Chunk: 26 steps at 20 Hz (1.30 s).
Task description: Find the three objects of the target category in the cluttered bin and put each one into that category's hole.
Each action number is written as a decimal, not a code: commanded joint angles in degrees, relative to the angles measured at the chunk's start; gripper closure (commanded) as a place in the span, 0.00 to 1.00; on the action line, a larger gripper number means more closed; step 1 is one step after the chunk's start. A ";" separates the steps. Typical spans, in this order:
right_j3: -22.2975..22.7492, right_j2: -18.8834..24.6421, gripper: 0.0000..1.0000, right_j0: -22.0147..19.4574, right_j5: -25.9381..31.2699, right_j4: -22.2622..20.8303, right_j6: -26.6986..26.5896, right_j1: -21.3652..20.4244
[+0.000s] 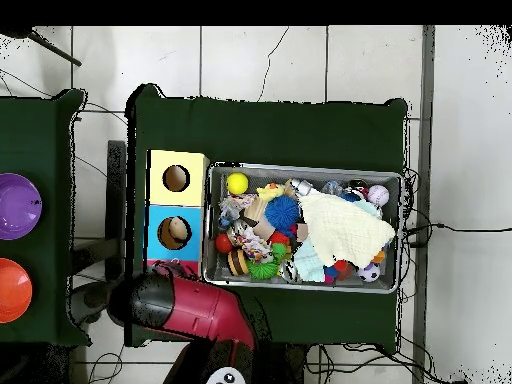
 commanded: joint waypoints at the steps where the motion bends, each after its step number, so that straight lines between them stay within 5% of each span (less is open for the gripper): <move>1: 4.57 5.42 1.00 -1.58 -5.89 -1.32 8.30 2.53; 6: 6.01 6.37 1.00 -1.51 -8.10 0.61 10.59 3.37; 20: -2.61 -1.43 1.00 5.01 11.87 -1.73 13.96 0.30; 26: -2.38 -2.15 1.00 6.14 12.32 -1.43 13.20 0.05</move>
